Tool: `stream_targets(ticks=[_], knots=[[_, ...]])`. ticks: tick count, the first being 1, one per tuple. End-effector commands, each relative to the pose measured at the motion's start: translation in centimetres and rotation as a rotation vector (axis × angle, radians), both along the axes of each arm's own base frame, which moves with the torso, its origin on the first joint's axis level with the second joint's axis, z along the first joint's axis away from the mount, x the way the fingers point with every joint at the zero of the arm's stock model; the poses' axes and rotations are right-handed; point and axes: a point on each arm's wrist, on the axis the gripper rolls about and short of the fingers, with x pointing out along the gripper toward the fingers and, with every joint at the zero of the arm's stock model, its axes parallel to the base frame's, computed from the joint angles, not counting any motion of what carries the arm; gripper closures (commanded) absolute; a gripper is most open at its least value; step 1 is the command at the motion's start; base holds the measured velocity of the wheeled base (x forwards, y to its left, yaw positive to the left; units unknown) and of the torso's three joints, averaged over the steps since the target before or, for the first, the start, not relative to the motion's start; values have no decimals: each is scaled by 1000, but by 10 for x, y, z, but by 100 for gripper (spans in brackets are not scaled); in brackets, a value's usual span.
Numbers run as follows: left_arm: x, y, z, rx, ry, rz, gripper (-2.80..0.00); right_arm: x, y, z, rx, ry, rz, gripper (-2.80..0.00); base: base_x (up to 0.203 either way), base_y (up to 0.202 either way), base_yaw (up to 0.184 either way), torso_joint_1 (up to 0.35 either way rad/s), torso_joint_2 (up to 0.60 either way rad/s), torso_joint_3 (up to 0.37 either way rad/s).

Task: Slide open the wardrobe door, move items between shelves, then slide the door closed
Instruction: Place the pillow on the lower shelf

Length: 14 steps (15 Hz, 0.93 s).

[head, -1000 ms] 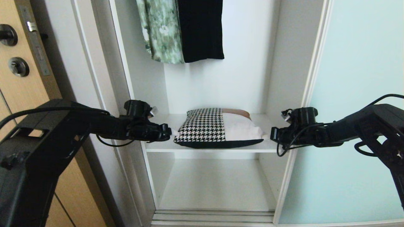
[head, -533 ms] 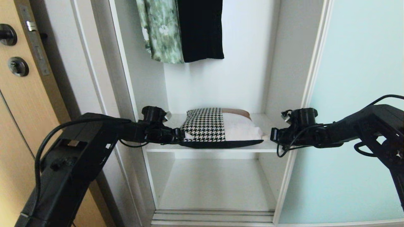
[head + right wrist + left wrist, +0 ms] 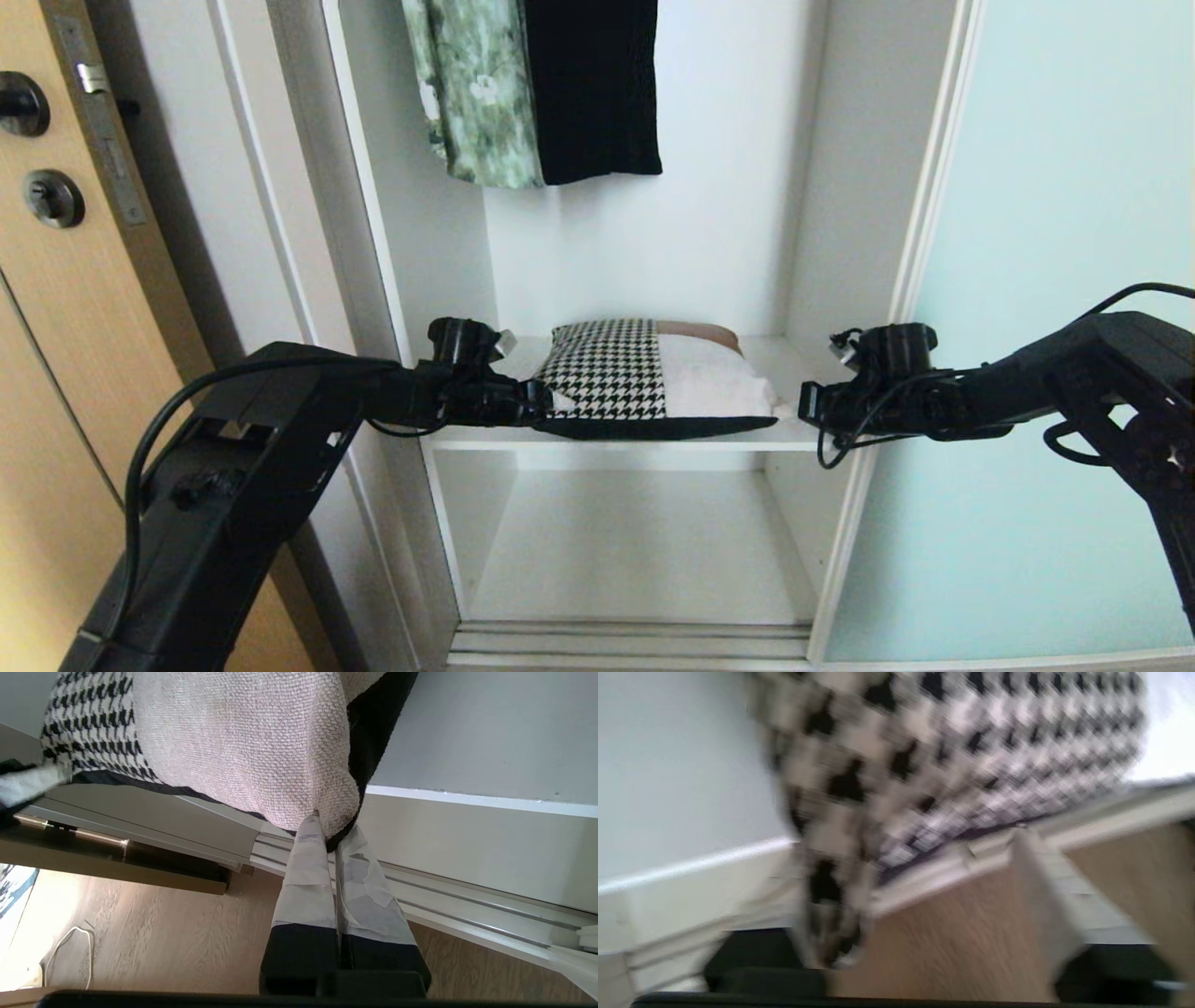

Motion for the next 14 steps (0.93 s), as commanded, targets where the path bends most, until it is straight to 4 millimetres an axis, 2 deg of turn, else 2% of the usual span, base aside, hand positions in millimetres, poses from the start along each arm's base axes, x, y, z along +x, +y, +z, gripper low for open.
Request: stream_targets(ticks=[1, 3, 11, 14], knots=[[4, 1, -3, 23, -42, 59, 0, 0, 0, -2, 3, 5, 2, 0, 0, 0, 0, 0, 0, 0], [6, 2, -8, 29, -48, 75, 0, 0, 0, -2, 3, 5, 3, 0, 0, 0, 0, 0, 0, 0], [5, 2, -5, 13, -37, 120, 0, -1, -1, -3, 11, 8, 17, 0, 0, 0, 0, 0, 0, 0], [-3, 1, 11, 19, -48, 148, 0, -12, -1, 11, 20, -18, 28, 0, 0, 0, 0, 0, 0, 0]])
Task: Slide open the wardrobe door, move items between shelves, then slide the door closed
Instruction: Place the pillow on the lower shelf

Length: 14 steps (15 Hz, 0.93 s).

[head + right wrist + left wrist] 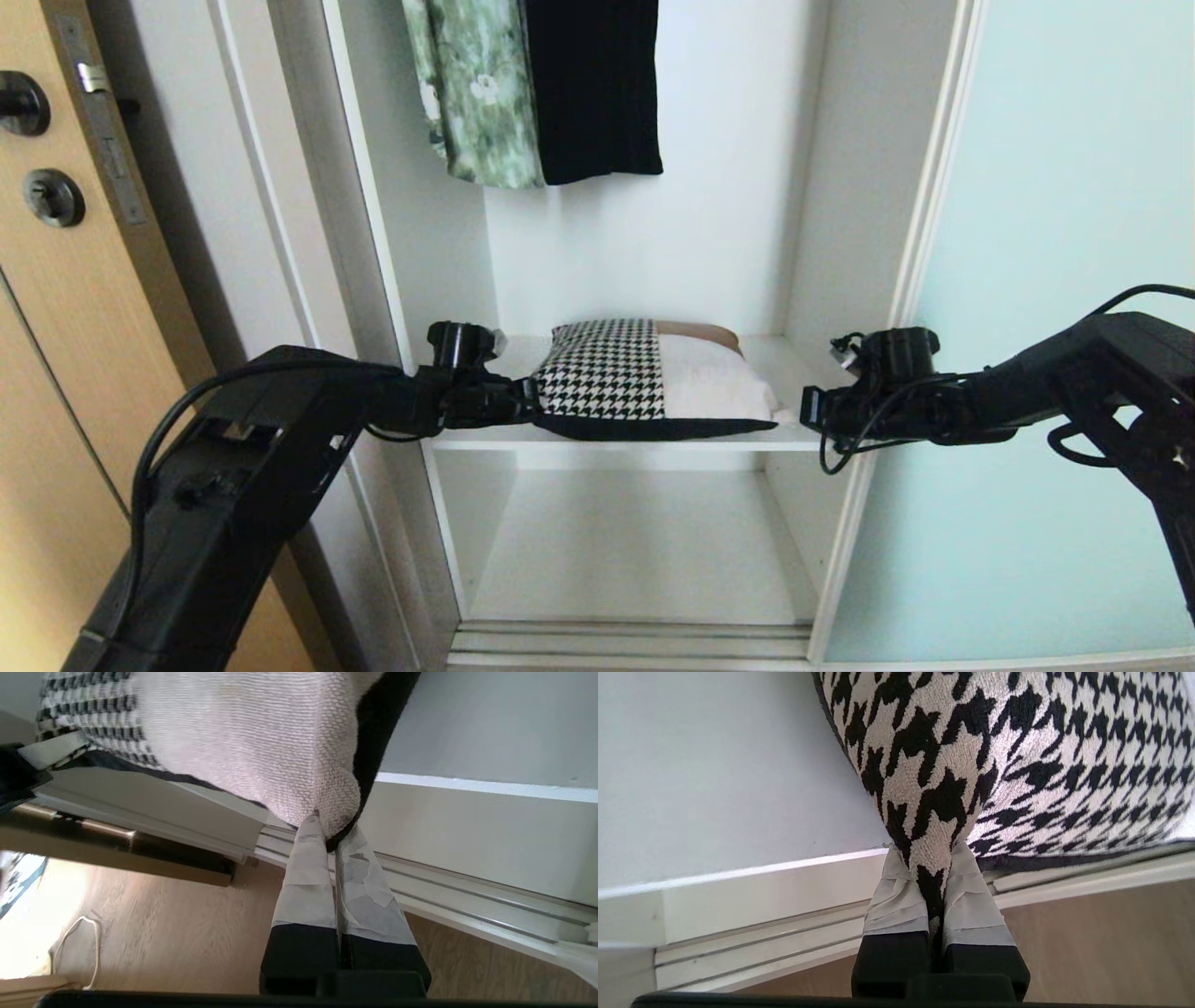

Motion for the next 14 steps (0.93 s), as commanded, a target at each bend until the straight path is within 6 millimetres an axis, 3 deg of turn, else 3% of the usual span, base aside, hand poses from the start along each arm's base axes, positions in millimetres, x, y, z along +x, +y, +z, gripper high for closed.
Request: stream_targets(ticks=[1, 3, 8, 14], knots=[[-10, -5, 19, -4, -26, 13, 0, -13, 0, 21, 16, -44, 11, 0, 0, 0, 0, 0, 0, 0], [-24, -11, 26, 0, -61, 24, 0, -29, 2, 36, 29, -76, 34, 0, 0, 0, 0, 0, 0, 0], [-83, -25, 78, -17, -153, -7, 0, -74, 12, 77, 63, -155, 109, 0, 0, 0, 0, 0, 0, 0], [-151, -23, 119, -17, -240, 14, 0, -141, 16, 131, 78, -238, 139, 0, 0, 0, 0, 0, 0, 0]])
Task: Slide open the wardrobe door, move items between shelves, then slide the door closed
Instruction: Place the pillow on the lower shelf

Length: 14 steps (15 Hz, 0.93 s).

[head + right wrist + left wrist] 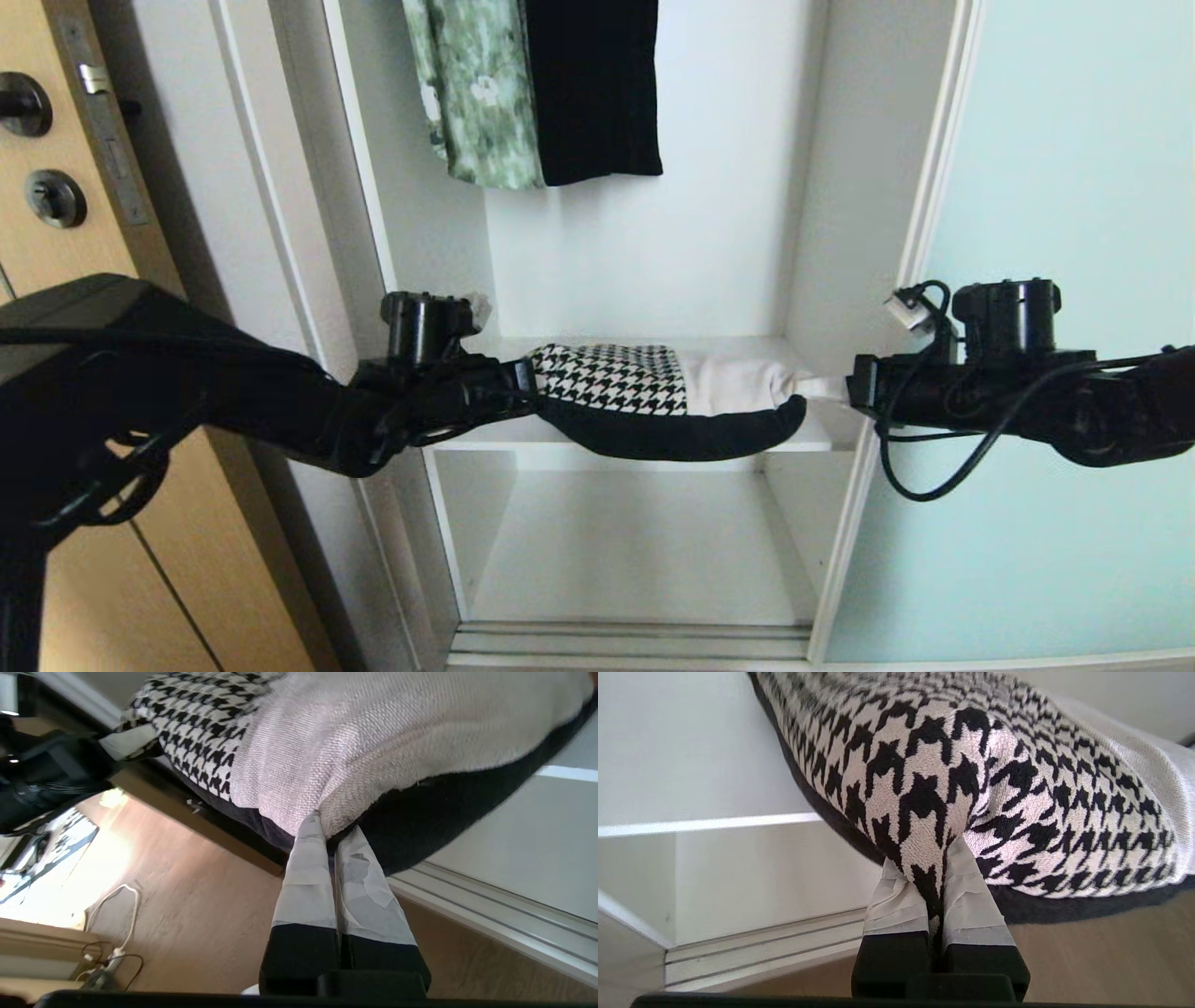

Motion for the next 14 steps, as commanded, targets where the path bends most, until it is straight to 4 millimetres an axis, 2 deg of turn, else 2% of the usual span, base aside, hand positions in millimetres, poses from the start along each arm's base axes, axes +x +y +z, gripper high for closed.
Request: stream_targets(ticks=[1, 4, 8, 11, 14], knots=[[-36, 2, 32, -23, -75, -10, 0, -37, 2, 34, 23, -70, 16, 0, 0, 0, 0, 0, 0, 0], [-72, 3, 49, -45, -141, -33, 0, -67, 5, 52, 54, -96, 34, 0, 0, 0, 0, 0, 0, 0], [-117, 16, 78, -71, -213, -46, 0, -108, 13, 71, 82, -137, 83, 0, 0, 0, 0, 0, 0, 0], [-149, 24, 88, -85, -245, -65, 0, -141, 18, 85, 100, -164, 130, 0, 0, 0, 0, 0, 0, 0], [-177, 33, 96, -97, -276, -75, 0, -176, 12, 102, 138, -165, 142, 0, 0, 0, 0, 0, 0, 0]])
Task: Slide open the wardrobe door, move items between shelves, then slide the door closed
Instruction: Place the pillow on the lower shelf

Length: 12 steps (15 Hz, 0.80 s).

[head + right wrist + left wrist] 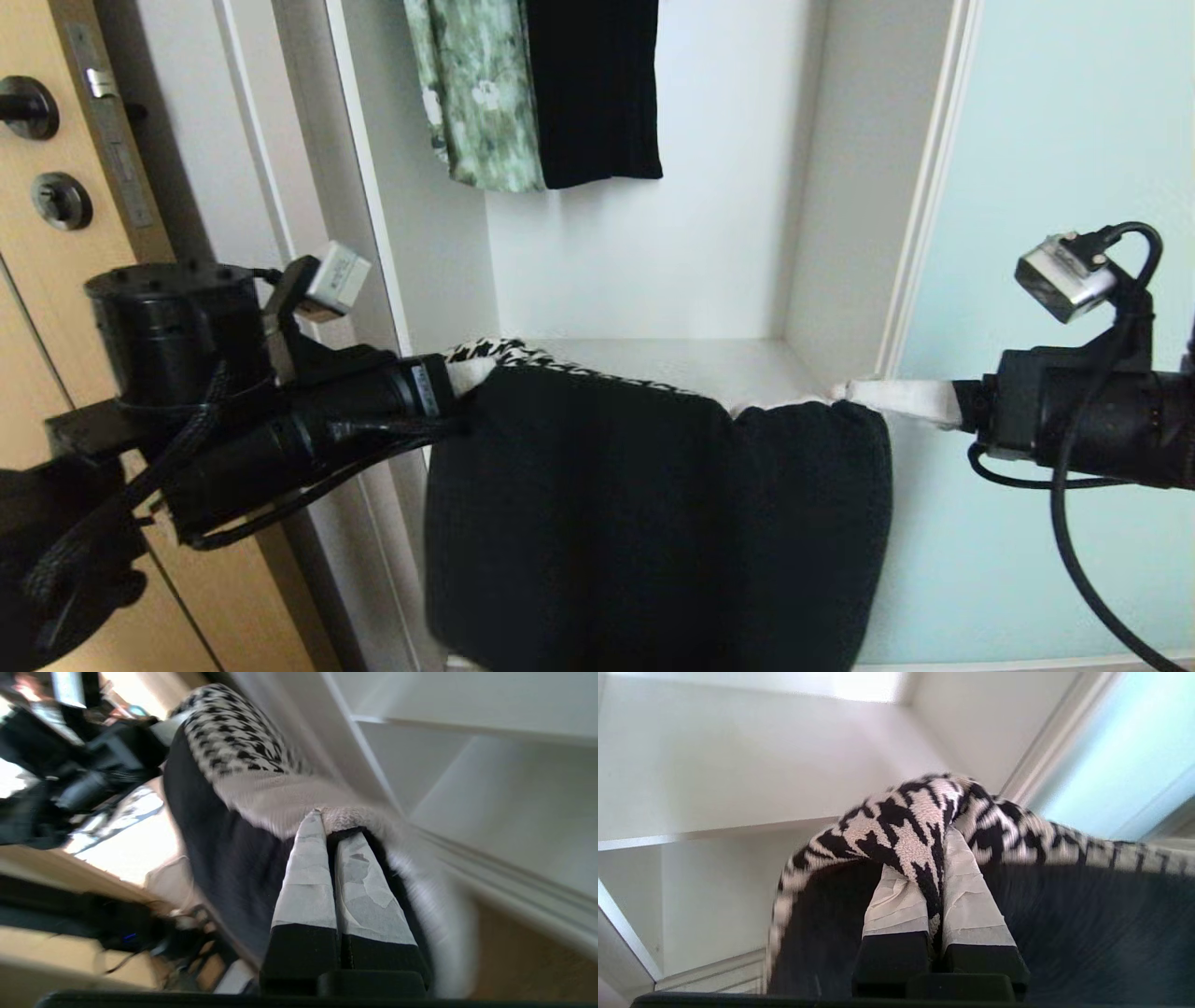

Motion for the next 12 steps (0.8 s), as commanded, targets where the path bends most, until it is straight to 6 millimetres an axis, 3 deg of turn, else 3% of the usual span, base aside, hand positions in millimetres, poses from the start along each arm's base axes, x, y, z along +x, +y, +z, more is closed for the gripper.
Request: stream_targets(ticks=[1, 4, 6, 12], knots=[[-31, 11, 15, -27, -63, -10, 0, -40, -9, 25, 60, -65, 8, 0, 0, 0, 0, 0, 0, 0], [-57, 16, 11, -29, -66, -43, 0, -75, -16, 32, 111, -53, 23, 0, 0, 0, 0, 0, 0, 0], [-67, 16, 0, -16, -38, -67, 0, -88, -18, 35, 142, -36, 34, 0, 0, 0, 0, 0, 0, 0], [-63, 14, -3, -14, -23, -64, 0, -80, -13, 31, 146, 8, 50, 0, -15, 0, 0, 2, 2, 0]])
